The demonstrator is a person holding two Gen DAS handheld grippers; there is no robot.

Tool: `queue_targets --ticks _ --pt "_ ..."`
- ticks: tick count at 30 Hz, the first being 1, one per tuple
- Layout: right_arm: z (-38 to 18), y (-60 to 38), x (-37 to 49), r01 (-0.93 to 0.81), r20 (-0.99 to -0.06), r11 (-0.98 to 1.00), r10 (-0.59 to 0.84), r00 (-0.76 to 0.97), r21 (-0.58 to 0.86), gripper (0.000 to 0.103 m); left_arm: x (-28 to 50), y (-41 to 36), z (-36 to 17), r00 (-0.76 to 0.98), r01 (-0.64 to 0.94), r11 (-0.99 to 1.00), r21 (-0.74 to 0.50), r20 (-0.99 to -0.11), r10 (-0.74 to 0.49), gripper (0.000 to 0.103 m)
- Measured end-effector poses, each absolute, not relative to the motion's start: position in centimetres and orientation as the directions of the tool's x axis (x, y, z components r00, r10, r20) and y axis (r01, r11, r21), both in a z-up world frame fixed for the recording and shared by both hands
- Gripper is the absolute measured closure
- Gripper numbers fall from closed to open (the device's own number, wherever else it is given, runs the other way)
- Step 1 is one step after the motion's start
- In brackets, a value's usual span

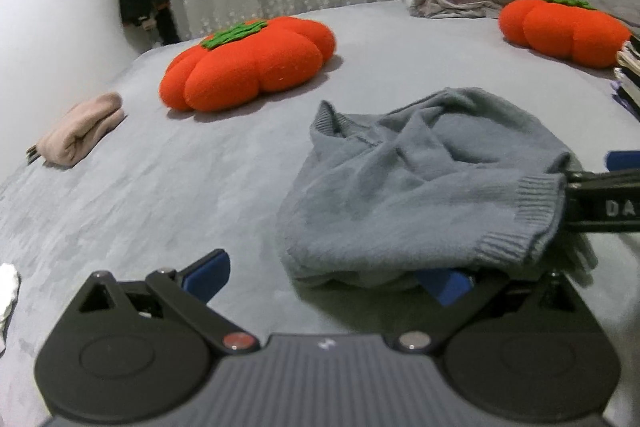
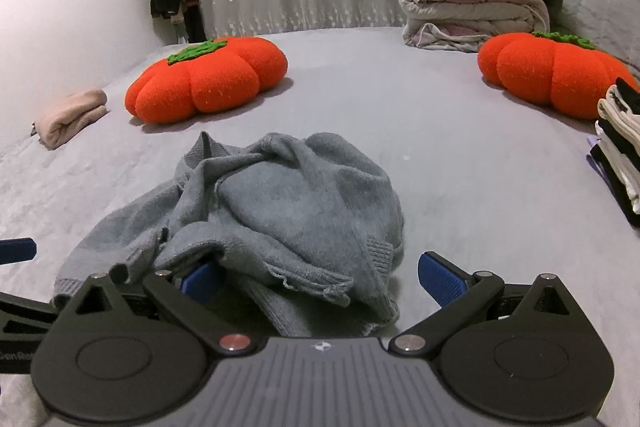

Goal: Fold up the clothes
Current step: 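Move the right tool onto the sweater and close it on the knit fabric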

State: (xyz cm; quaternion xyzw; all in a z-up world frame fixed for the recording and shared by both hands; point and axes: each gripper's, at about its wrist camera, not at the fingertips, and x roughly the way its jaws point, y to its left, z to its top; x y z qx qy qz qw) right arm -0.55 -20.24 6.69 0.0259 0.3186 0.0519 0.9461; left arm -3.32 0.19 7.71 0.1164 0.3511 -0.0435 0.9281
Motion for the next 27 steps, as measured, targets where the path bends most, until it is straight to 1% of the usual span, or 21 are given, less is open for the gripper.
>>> queue_targets --ticks 3,5,6,8,9,11,15,17,19,21,22,23,25,27 --pt "6.8 -20.2 -0.6 -0.104 -0.589 0.991 0.132 0.798 0.081 0.016 -3.5 -0.2 7.7 0.753 0.195 0.964 0.183 -0.658 -0.027 0.0" --pt "6.8 -20.3 -0.6 -0.122 -0.585 0.988 0.153 0.797 0.091 0.035 -3.5 -0.5 7.7 0.761 0.209 0.96 0.187 -0.648 -0.039 0.002" --pt "6.8 -20.3 -0.6 -0.133 -0.584 0.986 0.169 0.794 0.103 0.04 -3.5 -0.5 7.7 0.763 0.215 0.958 0.189 -0.645 -0.045 0.003" --pt "7.0 -20.5 -0.6 -0.153 -0.579 0.979 0.201 0.79 0.132 0.058 -3.4 -0.6 7.6 0.766 0.229 0.954 0.192 -0.641 -0.055 0.006" --pt "7.0 -20.5 -0.7 -0.162 -0.576 0.976 0.216 0.789 0.145 0.063 -3.3 -0.7 7.4 0.763 0.238 0.952 0.192 -0.644 -0.061 0.008" --pt "7.2 -20.4 -0.7 -0.178 -0.567 0.972 0.232 0.79 0.151 0.082 -2.9 -0.8 7.1 0.757 0.249 0.948 0.199 -0.65 -0.062 0.014" --pt "7.5 -20.2 -0.9 -0.194 -0.558 0.97 0.243 0.794 0.146 0.088 -2.3 -0.7 6.7 0.751 0.247 0.948 0.2 -0.658 -0.057 0.024" --pt "7.7 -20.1 -1.0 -0.201 -0.554 0.969 0.247 0.795 0.144 0.09 -2.2 -0.6 6.8 0.748 0.255 0.949 0.183 -0.659 -0.074 0.039" --pt "7.8 -20.1 -1.1 -0.206 -0.551 0.967 0.254 0.795 0.148 0.091 -2.3 -0.6 6.9 0.746 0.263 0.949 0.172 -0.66 -0.087 0.049" --pt "7.9 -20.2 -1.2 -0.209 -0.546 0.967 0.253 0.799 0.142 0.095 -2.3 -0.6 6.8 0.741 0.264 0.95 0.169 -0.666 -0.088 0.053" --pt "7.9 -20.2 -1.2 -0.209 -0.544 0.968 0.251 0.801 0.138 0.098 -2.2 -0.6 6.7 0.738 0.263 0.95 0.168 -0.669 -0.086 0.057" --pt "7.9 -20.2 -1.2 -0.207 -0.544 0.969 0.248 0.802 0.136 0.098 -2.2 -0.6 6.7 0.734 0.261 0.951 0.166 -0.674 -0.083 0.064" --pt "7.9 -20.4 -1.1 -0.201 -0.548 0.97 0.242 0.801 0.136 0.098 -2.0 -0.4 6.7 0.723 0.253 0.955 0.154 -0.686 -0.081 0.074" --pt "7.8 -20.5 -0.9 -0.195 -0.555 0.972 0.236 0.797 0.134 0.098 -1.8 -0.1 6.8 0.711 0.242 0.961 0.131 -0.698 -0.084 0.077"
